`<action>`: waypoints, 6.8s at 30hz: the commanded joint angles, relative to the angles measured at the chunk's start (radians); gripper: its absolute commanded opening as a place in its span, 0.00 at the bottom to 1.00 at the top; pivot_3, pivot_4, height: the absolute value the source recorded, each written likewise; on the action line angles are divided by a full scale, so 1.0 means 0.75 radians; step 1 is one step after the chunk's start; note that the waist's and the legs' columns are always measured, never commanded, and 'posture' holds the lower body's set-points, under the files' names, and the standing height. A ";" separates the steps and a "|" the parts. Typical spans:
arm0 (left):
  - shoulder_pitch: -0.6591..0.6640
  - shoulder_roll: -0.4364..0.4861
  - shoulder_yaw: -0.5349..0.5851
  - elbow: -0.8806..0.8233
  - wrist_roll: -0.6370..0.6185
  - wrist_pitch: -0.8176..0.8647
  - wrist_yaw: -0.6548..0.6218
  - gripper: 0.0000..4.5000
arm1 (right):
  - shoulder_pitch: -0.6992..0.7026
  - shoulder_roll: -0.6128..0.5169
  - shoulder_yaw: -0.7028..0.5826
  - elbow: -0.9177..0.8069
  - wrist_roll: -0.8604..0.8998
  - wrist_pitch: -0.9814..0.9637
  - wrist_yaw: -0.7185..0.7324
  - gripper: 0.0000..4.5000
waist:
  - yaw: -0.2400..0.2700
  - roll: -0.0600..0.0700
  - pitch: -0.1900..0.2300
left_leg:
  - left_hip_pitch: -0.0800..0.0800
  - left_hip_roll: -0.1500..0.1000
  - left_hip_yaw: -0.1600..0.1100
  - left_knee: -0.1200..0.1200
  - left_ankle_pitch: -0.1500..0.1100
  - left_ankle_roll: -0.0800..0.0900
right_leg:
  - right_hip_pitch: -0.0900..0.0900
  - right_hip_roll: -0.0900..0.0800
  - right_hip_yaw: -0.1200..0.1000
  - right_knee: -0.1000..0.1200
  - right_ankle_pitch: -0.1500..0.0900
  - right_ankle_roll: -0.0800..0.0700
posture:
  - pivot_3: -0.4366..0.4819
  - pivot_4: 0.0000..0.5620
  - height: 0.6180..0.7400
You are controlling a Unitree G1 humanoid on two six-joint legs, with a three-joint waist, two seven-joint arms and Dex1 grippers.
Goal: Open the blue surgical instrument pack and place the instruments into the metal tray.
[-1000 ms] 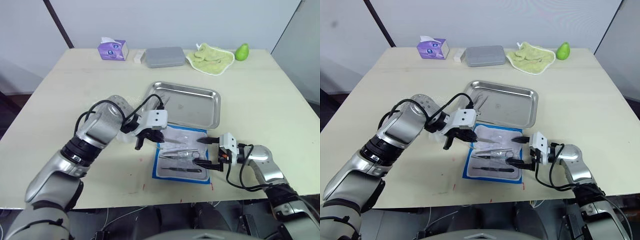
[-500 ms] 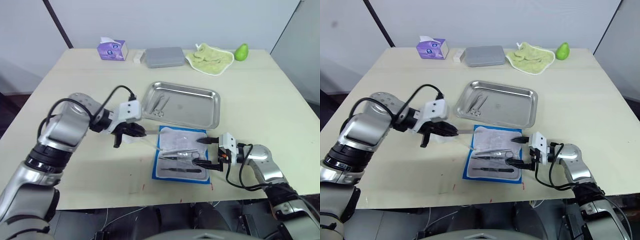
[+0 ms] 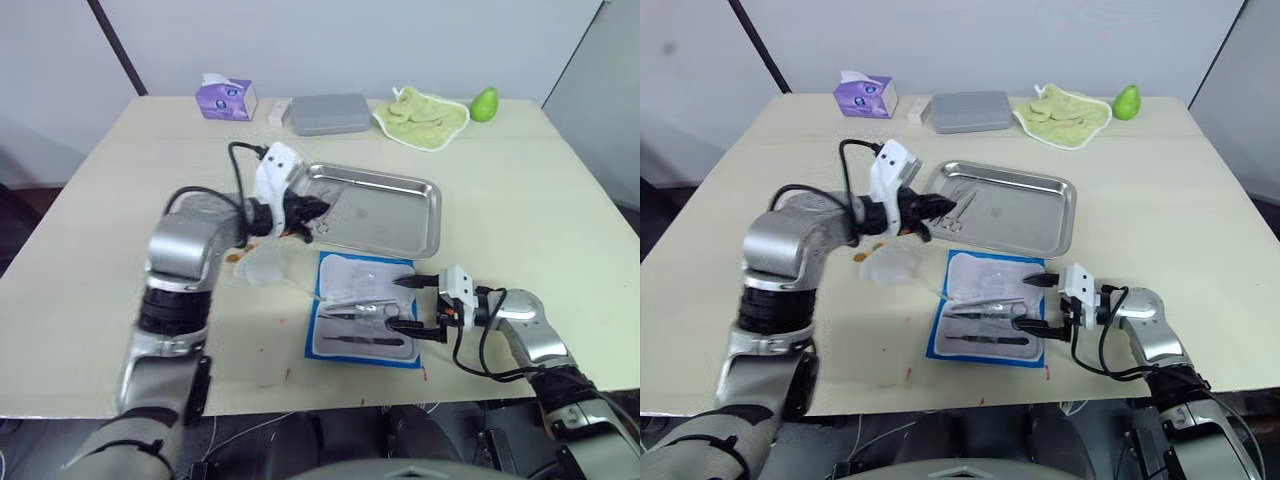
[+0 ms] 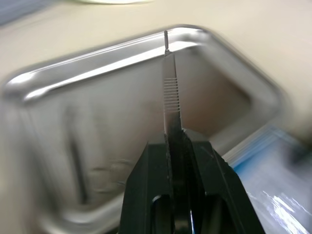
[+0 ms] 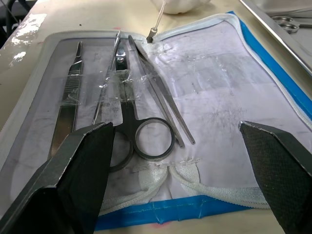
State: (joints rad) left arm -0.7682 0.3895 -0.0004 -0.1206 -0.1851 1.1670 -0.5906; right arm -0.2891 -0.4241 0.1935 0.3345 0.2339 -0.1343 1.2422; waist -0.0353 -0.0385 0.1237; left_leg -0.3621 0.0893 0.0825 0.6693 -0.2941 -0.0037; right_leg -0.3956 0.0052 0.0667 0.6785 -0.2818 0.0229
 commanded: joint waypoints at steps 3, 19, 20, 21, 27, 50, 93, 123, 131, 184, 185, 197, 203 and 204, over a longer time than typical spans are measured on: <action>-0.130 -0.174 0.003 0.105 0.106 0.095 0.331 0.00 | 0.042 0.005 0.058 0.089 -0.055 0.053 -0.001 1.00 | -0.005 0.001 0.000 | 0.000 -0.001 -0.001 -0.001 0.000 0.000 | 0.000 0.001 0.002 0.000 0.000 0.000 | 0.48 0.27 1.00; -0.233 -0.457 -0.034 0.525 0.189 -0.075 0.656 0.00 | 0.061 -0.002 0.054 0.062 -0.053 0.063 -0.013 1.00 | -0.005 0.002 0.001 | 0.000 -0.002 -0.009 -0.001 0.000 -0.001 | 0.000 0.000 0.001 0.000 0.000 0.000 | 0.48 0.27 1.00; -0.232 -0.456 -0.037 0.539 0.190 -0.089 0.658 0.00 | 0.063 -0.002 0.055 0.060 -0.053 0.062 -0.014 1.00 | -0.005 0.002 0.001 | 0.000 -0.002 -0.010 -0.001 0.000 -0.001 | 0.000 0.000 0.001 0.000 0.000 0.000 | 0.48 0.27 1.00; -0.233 -0.457 -0.037 0.557 0.191 -0.105 0.662 0.00 | 0.065 -0.001 0.055 0.059 -0.053 0.062 -0.016 1.00 | -0.005 0.002 0.001 | 0.000 -0.002 -0.009 -0.001 0.000 -0.001 | 0.000 0.000 0.001 0.000 0.000 0.000 | 0.48 0.27 1.00; -0.247 -0.457 -0.035 0.654 0.201 -0.159 0.674 0.00 | 0.071 0.002 0.056 0.052 -0.052 0.066 -0.022 1.00 | -0.004 0.002 0.001 | 0.000 -0.003 -0.009 -0.001 0.000 -0.001 | 0.000 0.000 0.000 -0.001 0.000 0.000 | 0.48 0.27 1.00; -0.219 -0.399 -0.003 0.468 0.137 -0.081 0.583 0.35 | 0.072 0.006 0.055 0.054 -0.052 0.064 -0.026 1.00 | -0.006 0.002 0.003 | -0.001 -0.003 -0.007 -0.001 0.000 -0.002 | 0.000 0.000 -0.001 -0.001 0.000 0.000 | 0.48 0.27 1.00; 0.623 0.677 0.015 -0.069 -0.329 -0.964 -0.983 0.99 | 0.085 -0.025 0.016 0.032 -0.010 0.031 0.031 1.00 | 0.024 -0.001 0.011 | -0.001 -0.002 -0.005 -0.005 0.003 -0.006 | -0.002 -0.002 -0.003 -0.002 -0.004 -0.007 | 0.48 0.27 1.00; 0.312 0.396 -0.483 0.052 -0.003 -0.913 -0.864 0.37 | 0.094 0.003 0.027 0.037 -0.008 -0.004 0.030 1.00 | 0.024 -0.002 0.013 | 0.000 -0.001 -0.004 -0.005 0.003 -0.005 | -0.003 0.001 0.000 -0.001 -0.002 -0.003 | 0.48 0.27 1.00; 0.319 0.385 -0.505 0.029 0.032 -0.903 -0.866 0.37 | 0.104 0.003 0.030 0.025 -0.010 0.001 0.016 1.00 | 0.024 -0.001 0.013 | 0.000 -0.001 -0.004 -0.005 0.003 -0.005 | -0.003 0.002 0.000 -0.001 -0.002 -0.003 | 0.48 0.27 1.00; 0.098 0.477 -0.624 0.024 0.202 -0.773 -1.043 0.01 | 0.069 0.037 0.057 0.068 -0.053 -0.008 0.010 1.00 | -0.002 -0.001 0.012 | 0.000 0.000 -0.006 -0.004 0.003 -0.005 | -0.002 0.004 0.000 0.000 -0.002 -0.003 | 0.48 0.27 1.00; 0.098 0.483 -0.620 0.022 0.200 -0.772 -1.048 0.01 | 0.068 0.038 0.057 0.071 -0.053 -0.008 0.010 1.00 | -0.002 -0.002 0.012 | 0.000 0.000 -0.006 -0.004 0.003 -0.005 | -0.002 0.004 0.000 0.000 -0.002 -0.003 | 0.48 0.27 1.00; 0.091 0.543 -0.597 0.027 0.192 -0.777 -1.084 0.01 | 0.046 0.045 0.058 0.098 -0.063 -0.017 0.016 1.00 | -0.005 -0.002 0.012 | 0.001 0.000 -0.006 -0.004 0.003 -0.005 | -0.002 0.004 0.000 0.000 -0.002 -0.003 | 0.48 0.27 1.00; 0.108 0.592 -0.576 0.025 0.176 -0.801 -1.104 0.01 | 0.037 0.047 0.056 0.112 -0.065 -0.022 0.021 1.00 | -0.008 -0.002 0.012 | 0.001 0.000 -0.006 -0.004 0.003 -0.005 | -0.002 0.004 0.000 0.000 -0.002 -0.003 | 0.48 0.27 1.00; 0.115 0.605 -0.569 0.024 0.171 -0.808 -1.108 0.01 | 0.036 0.047 0.056 0.114 -0.065 -0.023 0.022 1.00 | -0.008 -0.002 0.012 | 0.001 0.000 -0.006 -0.004 0.003 -0.005 | -0.002 0.004 0.000 0.000 -0.002 -0.003 | 0.48 0.27 1.00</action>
State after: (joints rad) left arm -0.6796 0.8267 -0.4656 -0.0720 -0.0440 0.5761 -1.4102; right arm -0.2929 -0.3986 0.1814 0.3446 0.2339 -0.1771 1.2597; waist -0.0414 -0.0398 0.1326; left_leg -0.3615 0.0891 0.0782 0.6661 -0.2921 -0.0075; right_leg -0.3971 0.0080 0.0669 0.6787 -0.2831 0.0206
